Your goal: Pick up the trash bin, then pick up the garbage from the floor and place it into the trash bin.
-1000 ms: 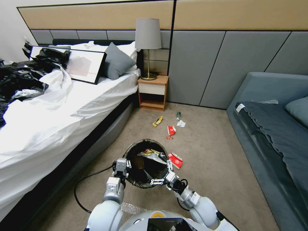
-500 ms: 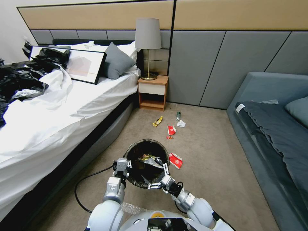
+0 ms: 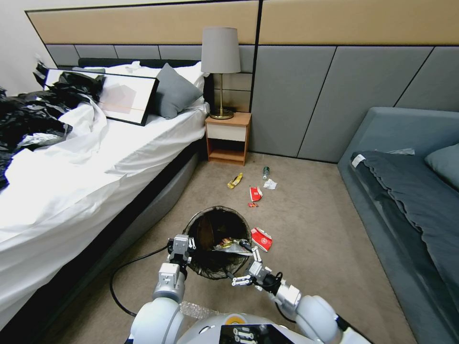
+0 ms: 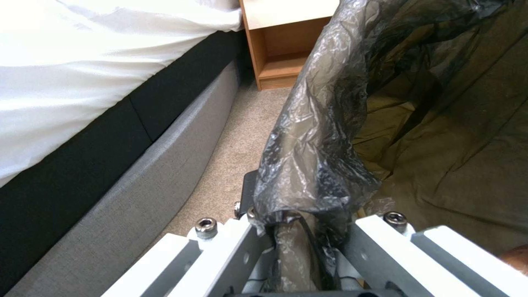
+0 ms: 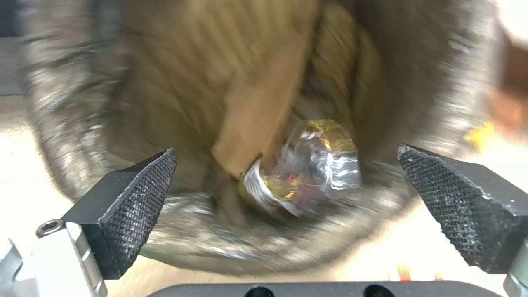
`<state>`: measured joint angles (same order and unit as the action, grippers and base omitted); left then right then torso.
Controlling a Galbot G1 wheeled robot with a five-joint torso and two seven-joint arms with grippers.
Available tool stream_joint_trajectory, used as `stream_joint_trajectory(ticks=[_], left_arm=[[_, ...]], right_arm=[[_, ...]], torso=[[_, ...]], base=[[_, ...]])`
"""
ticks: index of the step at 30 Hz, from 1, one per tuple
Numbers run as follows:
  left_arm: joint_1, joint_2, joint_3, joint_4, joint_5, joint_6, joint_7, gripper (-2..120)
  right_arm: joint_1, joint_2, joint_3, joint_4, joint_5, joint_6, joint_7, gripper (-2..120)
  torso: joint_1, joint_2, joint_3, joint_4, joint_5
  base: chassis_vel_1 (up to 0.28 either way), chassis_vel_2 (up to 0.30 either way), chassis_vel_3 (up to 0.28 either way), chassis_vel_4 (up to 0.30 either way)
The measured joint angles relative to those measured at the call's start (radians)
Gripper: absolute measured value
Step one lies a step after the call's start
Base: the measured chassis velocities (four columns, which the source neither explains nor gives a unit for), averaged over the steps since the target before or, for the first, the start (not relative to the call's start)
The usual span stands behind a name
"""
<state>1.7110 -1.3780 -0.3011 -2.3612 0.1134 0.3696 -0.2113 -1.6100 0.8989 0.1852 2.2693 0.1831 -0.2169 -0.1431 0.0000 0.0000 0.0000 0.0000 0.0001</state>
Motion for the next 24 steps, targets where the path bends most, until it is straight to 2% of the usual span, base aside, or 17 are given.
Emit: stream_joint_trajectory(ticks=[3,6,13,24], left_arm=[[-0.003,-0.005,-0.003,0.007,0.05,-0.014,0.009,2],[-0.004,-0.006,-0.004,0.008,0.055,-0.016,0.011,2],[-0.011,-0.006,-0.007,0.013,0.054,-0.016,0.011,2],[-0.016,-0.007,-0.006,0.018,0.044,-0.017,0.012,2]], right_arm=[[0.014,-0.029,-0.009,0.082,0.139,-0.205,0.093,100],[0.017,-0.036,-0.012,0.103,0.178,-0.246,0.13,100],[0.009,-0.034,0.001,0.114,0.191,-0.24,0.152,100],[-0.003,-0.007,0.033,0.124,0.113,-0.123,0.135,100]], torso=[[0.0,0.0,0.0,0.0,0.0],[0.0,0.0,0.0,0.0,0.0],[0.0,0.0,0.0,-0.0001,-0.0001],[0.0,0.0,0.0,0.0001,-0.0001]], base=[[0.0,0.0,0.0,0.0],[0.0,0.0,0.0,0.0],[0.0,0.0,0.0,0.0],[0.0,0.0,0.0,0.0]])
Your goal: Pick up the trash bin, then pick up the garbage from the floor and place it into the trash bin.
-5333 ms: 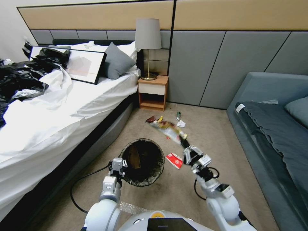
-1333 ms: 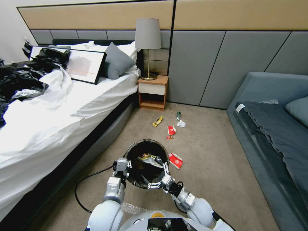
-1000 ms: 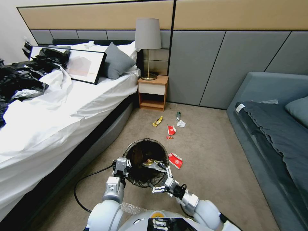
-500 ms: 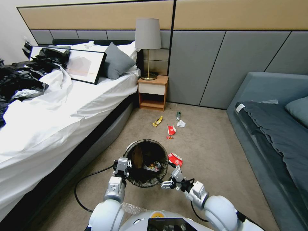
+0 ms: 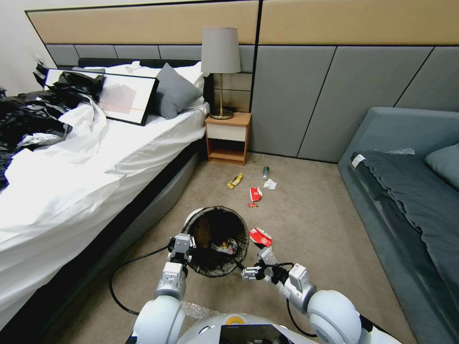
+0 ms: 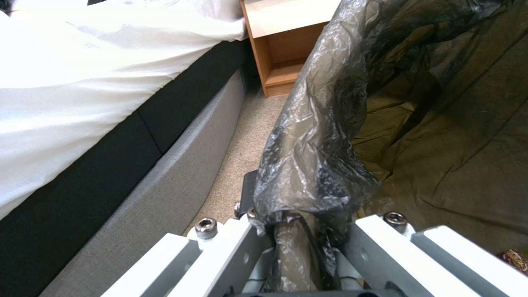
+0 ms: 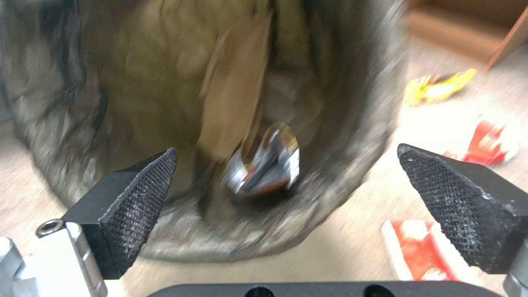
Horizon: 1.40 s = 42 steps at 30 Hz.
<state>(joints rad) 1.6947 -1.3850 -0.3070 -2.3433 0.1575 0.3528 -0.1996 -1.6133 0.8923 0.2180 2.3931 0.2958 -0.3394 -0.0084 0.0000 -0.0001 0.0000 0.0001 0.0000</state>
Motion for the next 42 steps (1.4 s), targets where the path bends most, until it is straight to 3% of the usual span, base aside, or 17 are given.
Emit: stream_joint_trajectory(ticks=[9,15,24,32,42], left_arm=[[-0.013,0.0,-0.011,0.032,-0.015,-0.002,-0.004,2],[-0.014,0.005,-0.026,0.035,-0.03,-0.003,-0.007,2],[-0.016,0.002,-0.036,0.035,-0.045,-0.003,-0.009,2],[-0.016,-0.003,-0.041,0.035,-0.05,-0.004,-0.011,2],[-0.017,-0.005,-0.053,0.033,-0.062,-0.004,-0.013,2]], right_arm=[[-0.09,0.104,0.058,0.042,-0.175,0.201,0.032,100],[-0.147,0.263,0.08,0.024,-0.278,0.402,0.074,100],[-0.198,0.402,0.108,-0.054,-0.316,0.599,0.127,100],[-0.214,0.466,0.13,-0.102,-0.327,0.673,0.152,100],[-0.202,0.481,0.146,-0.137,-0.313,0.675,0.164,100]], torso=[[0.0,0.0,0.0,-0.0003,-0.0001],[0.0,0.0,0.0,-0.0003,0.0001],[0.0,0.0,0.0,-0.0001,-0.0001],[0.0,0.0,0.0,-0.0001,0.0],[0.0,0.0,0.0,-0.0001,0.0]], base=[[0.0,0.0,0.0,0.0],[0.0,0.0,0.0,0.0],[0.0,0.0,0.0,0.0],[0.0,0.0,0.0,0.0],[0.0,0.0,0.0,0.0]])
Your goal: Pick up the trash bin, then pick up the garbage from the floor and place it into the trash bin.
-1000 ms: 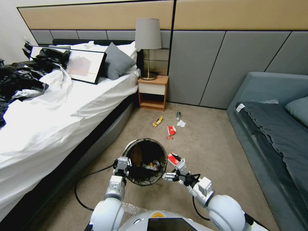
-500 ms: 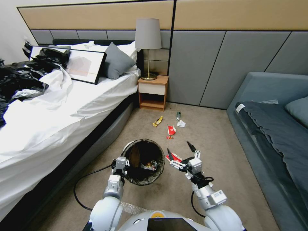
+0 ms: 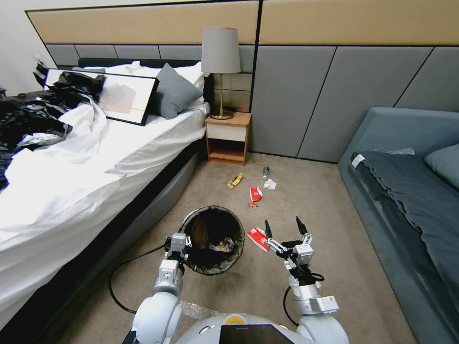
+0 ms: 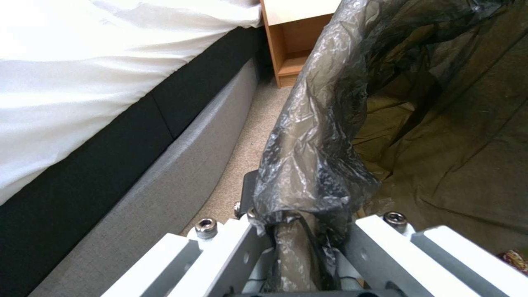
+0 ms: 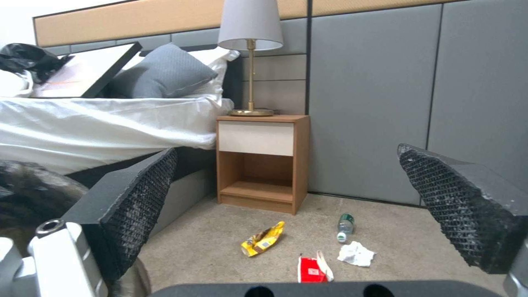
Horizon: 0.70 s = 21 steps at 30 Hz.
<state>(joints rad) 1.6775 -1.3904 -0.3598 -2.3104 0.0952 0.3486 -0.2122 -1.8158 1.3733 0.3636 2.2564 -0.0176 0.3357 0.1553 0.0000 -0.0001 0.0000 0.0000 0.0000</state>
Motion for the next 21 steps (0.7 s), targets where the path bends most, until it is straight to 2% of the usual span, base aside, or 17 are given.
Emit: stream_joint_trajectory(ticks=[5,13,14,17,19,21], left_arm=[[-0.002,-0.001,-0.002,-0.001,-0.002,0.0,-0.001,2],[-0.003,-0.003,-0.004,-0.001,-0.003,0.001,-0.004,2],[-0.001,-0.004,-0.005,0.002,-0.003,0.001,-0.008,2],[0.002,-0.004,-0.005,0.002,-0.003,0.001,-0.009,2],[0.005,-0.005,-0.005,0.0,-0.003,0.006,-0.01,2],[0.005,-0.006,-0.006,-0.002,-0.003,0.007,-0.01,2]], right_arm=[[0.027,0.004,0.007,-0.011,0.023,-0.014,0.004,100],[0.225,-0.046,0.065,-0.078,0.121,-0.189,-0.053,100],[0.281,-0.066,0.073,-0.12,0.139,-0.255,-0.088,100],[0.327,-0.08,0.072,-0.161,0.15,-0.295,-0.111,100],[0.404,-0.099,0.059,-0.23,0.17,-0.365,-0.144,100],[0.424,-0.102,0.052,-0.252,0.178,-0.38,-0.145,100]], torso=[[0.0,0.0,0.0,-0.0002,0.0],[0.0,0.0,0.0,0.0001,0.0002],[0.0,0.0,0.0,0.0001,0.0],[0.0,0.0,0.0,0.0,0.0003],[0.0,0.0,0.0,-0.0001,-0.0001],[0.0,0.0,0.0,0.0,0.0]], base=[[0.0,0.0,0.0,0.0],[0.0,0.0,0.0,0.0],[0.0,0.0,0.0,0.0],[0.0,0.0,0.0,0.0],[0.0,0.0,0.0,0.0],[0.0,0.0,0.0,0.0]])
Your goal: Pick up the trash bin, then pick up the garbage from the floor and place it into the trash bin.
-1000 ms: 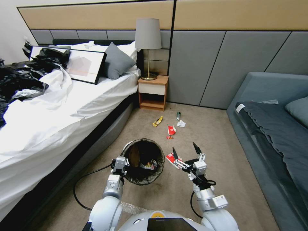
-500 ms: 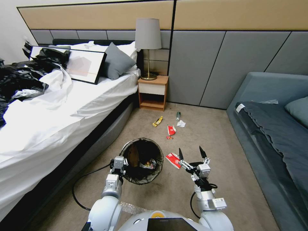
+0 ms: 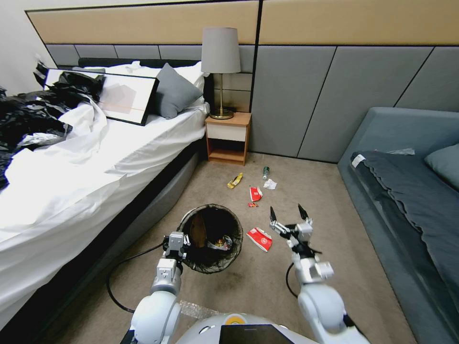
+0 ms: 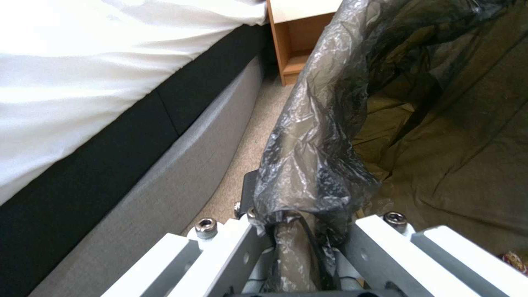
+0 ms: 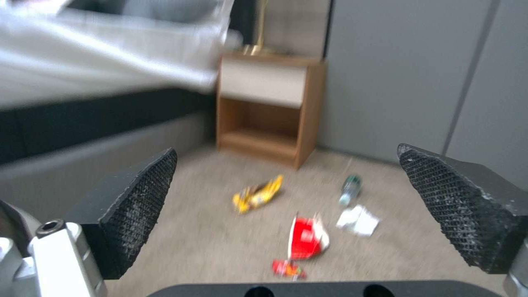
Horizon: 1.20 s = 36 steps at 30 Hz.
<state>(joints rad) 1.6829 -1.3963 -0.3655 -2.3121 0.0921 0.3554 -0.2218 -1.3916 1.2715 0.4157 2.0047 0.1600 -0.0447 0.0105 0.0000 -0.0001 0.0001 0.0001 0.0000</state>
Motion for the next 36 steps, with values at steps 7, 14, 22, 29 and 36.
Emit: stream_joint_trajectory(ticks=[7,14,22,29,36], left_arm=[[0.011,-0.001,-0.008,-0.006,0.001,0.002,0.0,2],[0.018,-0.009,-0.002,-0.007,0.01,0.002,0.0,2],[0.029,-0.012,0.003,-0.004,0.022,0.0,0.0,2],[0.032,-0.014,0.009,-0.002,0.029,-0.001,0.0,2],[0.035,-0.013,0.008,-0.002,0.03,-0.003,0.0,2]], right_arm=[[0.144,-0.011,-0.044,-0.171,0.016,-0.05,-0.056,100],[0.291,-0.016,-0.11,-0.411,-0.004,-0.083,-0.155,100],[0.394,-0.011,-0.127,-0.639,-0.054,-0.018,-0.243,100],[0.423,0.005,-0.146,-0.731,-0.04,-0.053,-0.258,100],[0.412,0.011,-0.153,-0.747,-0.024,-0.092,-0.252,100]], torso=[[0.0,0.0,0.0,0.0001,-0.0001],[0.0,0.0,0.0,0.0,-0.0001],[0.0,0.0,0.0,0.0,0.0],[0.0,0.0,0.0,-0.0001,0.0],[0.0,0.0,0.0,0.0,0.0]], base=[[0.0,0.0,0.0,0.0],[0.0,0.0,0.0,0.0],[0.0,0.0,0.0,0.0],[0.0,0.0,0.0,0.0],[0.0,0.0,0.0,0.0]])
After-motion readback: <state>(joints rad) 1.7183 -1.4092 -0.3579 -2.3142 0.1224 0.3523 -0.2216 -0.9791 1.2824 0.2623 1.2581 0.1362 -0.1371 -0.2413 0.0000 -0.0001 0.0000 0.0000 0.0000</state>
